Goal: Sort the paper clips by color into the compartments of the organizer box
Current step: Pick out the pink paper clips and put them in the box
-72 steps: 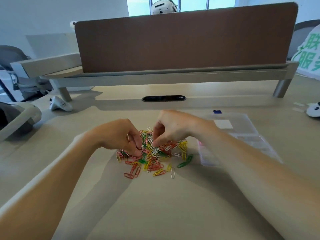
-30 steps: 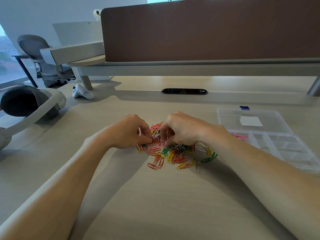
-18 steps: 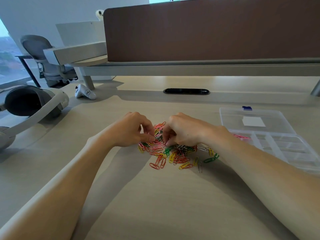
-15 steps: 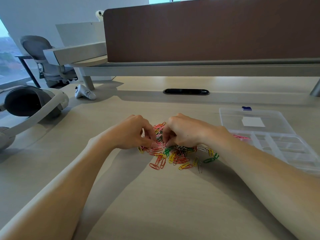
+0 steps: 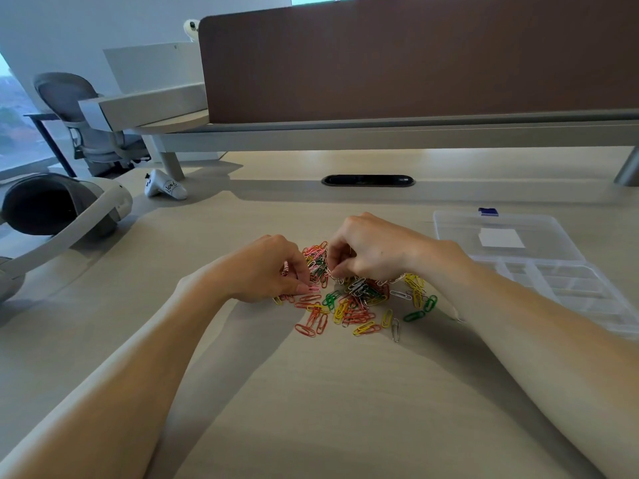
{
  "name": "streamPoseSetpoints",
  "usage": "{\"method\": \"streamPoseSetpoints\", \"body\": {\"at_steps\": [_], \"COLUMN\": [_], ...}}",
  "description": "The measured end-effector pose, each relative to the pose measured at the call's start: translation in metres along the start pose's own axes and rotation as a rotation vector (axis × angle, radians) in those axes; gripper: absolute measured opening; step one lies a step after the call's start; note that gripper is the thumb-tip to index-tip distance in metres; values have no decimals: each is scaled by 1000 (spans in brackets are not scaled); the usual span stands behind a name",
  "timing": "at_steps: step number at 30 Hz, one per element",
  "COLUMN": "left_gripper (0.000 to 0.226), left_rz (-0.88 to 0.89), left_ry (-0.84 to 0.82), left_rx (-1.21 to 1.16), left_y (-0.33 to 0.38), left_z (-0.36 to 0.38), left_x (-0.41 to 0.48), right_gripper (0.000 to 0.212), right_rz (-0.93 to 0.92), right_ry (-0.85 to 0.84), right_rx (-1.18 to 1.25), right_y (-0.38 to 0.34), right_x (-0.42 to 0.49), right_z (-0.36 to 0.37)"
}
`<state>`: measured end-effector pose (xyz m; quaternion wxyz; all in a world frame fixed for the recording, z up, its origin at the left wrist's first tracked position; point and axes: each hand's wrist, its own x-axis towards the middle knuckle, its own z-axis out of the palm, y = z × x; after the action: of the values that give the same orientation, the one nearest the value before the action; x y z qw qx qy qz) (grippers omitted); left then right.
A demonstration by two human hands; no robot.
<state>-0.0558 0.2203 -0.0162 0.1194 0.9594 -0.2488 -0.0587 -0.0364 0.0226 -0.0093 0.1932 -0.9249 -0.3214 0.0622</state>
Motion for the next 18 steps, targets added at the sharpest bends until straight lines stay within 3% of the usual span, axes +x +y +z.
{"method": "streamPoseSetpoints", "body": {"at_steps": [12, 18], "left_gripper": [9, 13], "left_rz": [-21, -8], "left_ry": [76, 111], "left_rx": [-43, -101], "left_y": [7, 16], "left_z": [-1, -9], "left_x": [1, 1], "right_gripper": [1, 11], "right_rz": [-5, 40], "right_ry": [46, 51], "right_rx": [46, 60], "right_y": [5, 17], "right_x": [-7, -27], "right_z": [-12, -33]}}
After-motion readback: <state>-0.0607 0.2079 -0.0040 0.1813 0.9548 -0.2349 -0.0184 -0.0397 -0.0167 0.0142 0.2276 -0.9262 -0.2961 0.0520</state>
